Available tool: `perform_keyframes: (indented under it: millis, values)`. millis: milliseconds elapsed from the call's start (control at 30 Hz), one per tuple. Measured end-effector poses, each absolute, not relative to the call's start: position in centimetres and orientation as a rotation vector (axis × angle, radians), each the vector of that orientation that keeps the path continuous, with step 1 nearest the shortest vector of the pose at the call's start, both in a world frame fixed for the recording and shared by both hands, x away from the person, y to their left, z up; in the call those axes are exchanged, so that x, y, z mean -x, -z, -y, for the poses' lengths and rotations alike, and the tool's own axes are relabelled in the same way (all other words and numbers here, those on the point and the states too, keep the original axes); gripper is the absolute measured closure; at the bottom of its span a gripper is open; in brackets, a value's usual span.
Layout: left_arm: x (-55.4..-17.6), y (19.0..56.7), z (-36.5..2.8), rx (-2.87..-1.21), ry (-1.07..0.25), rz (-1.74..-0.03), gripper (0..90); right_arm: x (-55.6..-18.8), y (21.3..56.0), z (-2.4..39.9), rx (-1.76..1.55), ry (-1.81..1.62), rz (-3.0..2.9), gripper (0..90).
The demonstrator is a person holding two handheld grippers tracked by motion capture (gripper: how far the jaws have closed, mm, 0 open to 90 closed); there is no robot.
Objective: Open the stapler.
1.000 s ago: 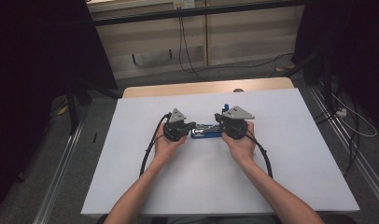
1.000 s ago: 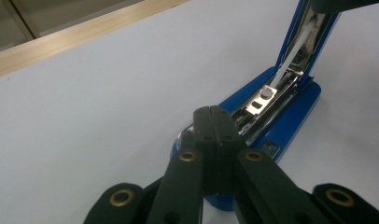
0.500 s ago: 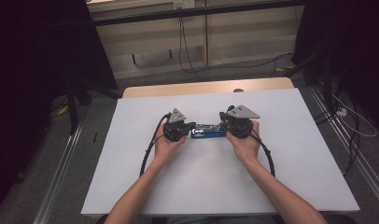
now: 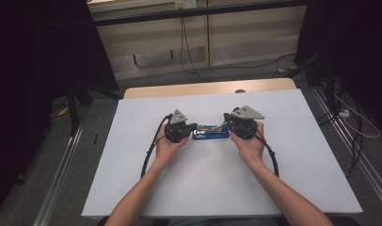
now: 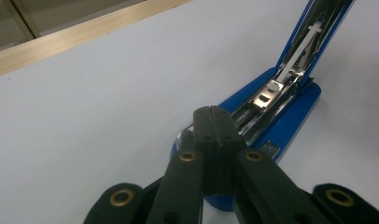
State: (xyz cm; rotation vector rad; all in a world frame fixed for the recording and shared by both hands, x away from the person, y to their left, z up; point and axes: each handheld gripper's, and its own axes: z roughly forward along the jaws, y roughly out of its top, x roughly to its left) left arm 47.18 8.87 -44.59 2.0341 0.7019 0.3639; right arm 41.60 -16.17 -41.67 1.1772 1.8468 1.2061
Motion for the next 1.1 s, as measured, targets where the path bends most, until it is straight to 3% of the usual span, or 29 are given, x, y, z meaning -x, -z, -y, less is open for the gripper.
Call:
perform_keyframes:
  millis: [1100]
  values:
    - [-47.1, 44.6, -8.8, -2.035, -0.367, -0.702, 90.0, -41.2, 41.9, 20.6, -1.206, -1.204, -1.847, 90.0]
